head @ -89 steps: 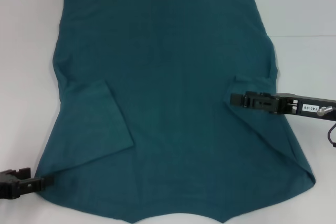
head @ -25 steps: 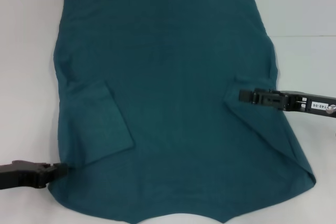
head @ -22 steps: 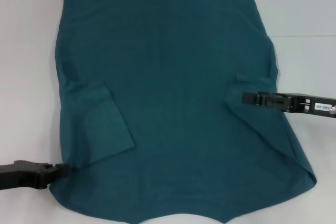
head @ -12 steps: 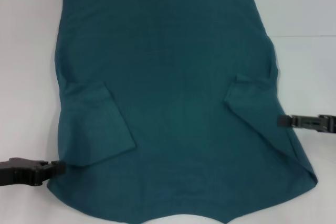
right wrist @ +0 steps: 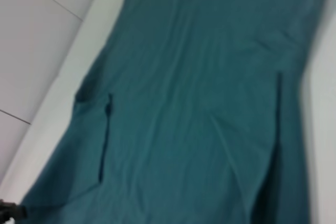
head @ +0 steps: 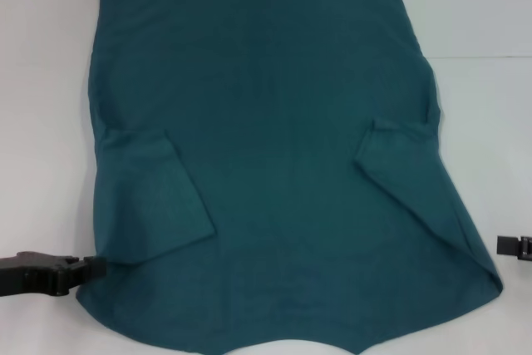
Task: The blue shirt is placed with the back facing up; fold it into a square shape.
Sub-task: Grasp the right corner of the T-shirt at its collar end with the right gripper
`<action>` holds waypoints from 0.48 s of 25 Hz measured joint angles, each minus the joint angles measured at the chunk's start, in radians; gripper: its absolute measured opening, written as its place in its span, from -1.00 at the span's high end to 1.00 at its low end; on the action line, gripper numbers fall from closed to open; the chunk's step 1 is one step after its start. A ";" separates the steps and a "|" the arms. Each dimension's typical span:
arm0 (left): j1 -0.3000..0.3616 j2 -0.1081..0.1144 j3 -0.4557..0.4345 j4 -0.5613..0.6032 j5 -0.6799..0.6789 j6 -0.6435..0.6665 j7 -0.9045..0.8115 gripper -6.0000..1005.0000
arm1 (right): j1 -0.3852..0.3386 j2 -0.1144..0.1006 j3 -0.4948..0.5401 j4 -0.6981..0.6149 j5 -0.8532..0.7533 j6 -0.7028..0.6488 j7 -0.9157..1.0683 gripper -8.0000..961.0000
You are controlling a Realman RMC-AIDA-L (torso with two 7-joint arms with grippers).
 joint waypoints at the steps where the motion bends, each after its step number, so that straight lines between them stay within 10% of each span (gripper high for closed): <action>1: 0.000 0.000 0.001 -0.001 -0.001 0.000 0.000 0.96 | -0.004 -0.001 0.009 0.000 -0.026 0.000 0.003 -0.88; 12: -0.001 -0.002 0.005 -0.005 -0.005 -0.001 0.000 0.96 | 0.022 0.015 0.005 0.010 -0.098 0.032 0.008 -0.88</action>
